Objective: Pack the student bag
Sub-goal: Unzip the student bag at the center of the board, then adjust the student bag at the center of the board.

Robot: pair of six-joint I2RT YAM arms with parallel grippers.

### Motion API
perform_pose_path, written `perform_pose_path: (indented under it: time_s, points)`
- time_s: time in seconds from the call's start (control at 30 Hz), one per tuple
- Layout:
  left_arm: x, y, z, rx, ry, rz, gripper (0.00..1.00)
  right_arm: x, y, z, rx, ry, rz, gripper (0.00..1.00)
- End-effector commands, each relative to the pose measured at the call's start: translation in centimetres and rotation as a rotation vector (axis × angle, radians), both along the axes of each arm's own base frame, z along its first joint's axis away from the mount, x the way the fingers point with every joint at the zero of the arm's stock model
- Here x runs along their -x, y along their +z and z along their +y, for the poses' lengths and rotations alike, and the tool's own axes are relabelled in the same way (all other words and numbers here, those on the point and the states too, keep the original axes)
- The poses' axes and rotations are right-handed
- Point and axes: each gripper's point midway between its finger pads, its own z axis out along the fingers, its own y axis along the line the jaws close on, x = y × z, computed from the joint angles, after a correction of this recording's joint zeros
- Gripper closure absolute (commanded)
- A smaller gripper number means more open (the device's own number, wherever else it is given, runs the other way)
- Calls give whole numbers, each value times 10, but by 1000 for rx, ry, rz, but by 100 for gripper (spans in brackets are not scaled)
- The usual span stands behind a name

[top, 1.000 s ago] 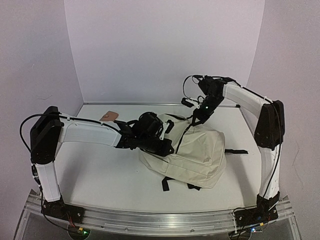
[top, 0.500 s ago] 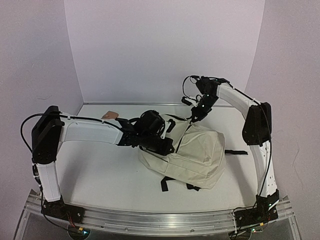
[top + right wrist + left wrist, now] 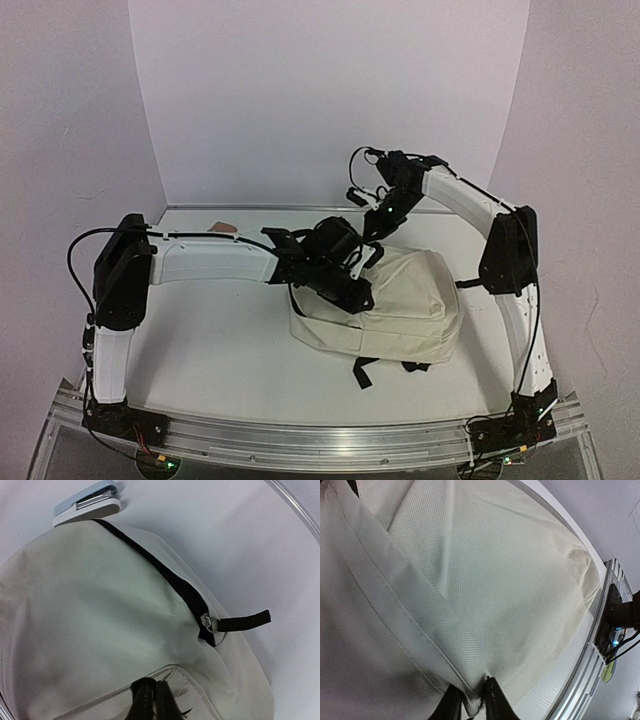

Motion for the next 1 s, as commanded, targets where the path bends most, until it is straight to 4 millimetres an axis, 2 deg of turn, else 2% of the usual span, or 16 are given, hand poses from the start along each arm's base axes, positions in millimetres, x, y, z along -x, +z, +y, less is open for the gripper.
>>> perform_pose_path:
  time_s: [0.0,0.03,0.1,0.2,0.27,0.37,0.43,0.53,0.63,0.73,0.8,0.83,0.97]
  points:
    - [7,59,2,92,-8,-68,65,-5,78,5,-108,-31,-151,66]
    - [2,63,8,91,27,-69,59,-6,79,-2,-103,-49,-148,57]
    - [-11,67,27,77,114,-53,50,-6,85,-22,-100,-95,-142,48]
    - [-43,60,69,41,303,21,39,3,91,-53,-75,-145,-130,36]
    - [-64,52,102,9,415,62,37,16,96,-72,-52,-164,-131,29]
    - [-86,40,137,-50,525,80,33,41,81,-98,7,-180,-89,26]
    - [-95,27,154,-105,567,106,33,60,66,-117,50,-190,-39,26]
    - [-100,12,160,-168,571,123,36,86,42,-145,132,-194,27,26]
    - [-96,-4,159,-204,561,169,42,107,19,-171,207,-207,79,26]
    - [-86,-22,159,-221,561,239,56,120,0,-180,233,-204,133,28]
    - [-77,-34,160,-249,565,281,69,120,-12,-179,237,-188,152,31]
    - [-71,-38,158,-257,555,294,73,116,-18,-177,235,-185,162,32]
    - [-43,-48,148,-271,499,315,86,88,-29,-164,199,-189,166,38]
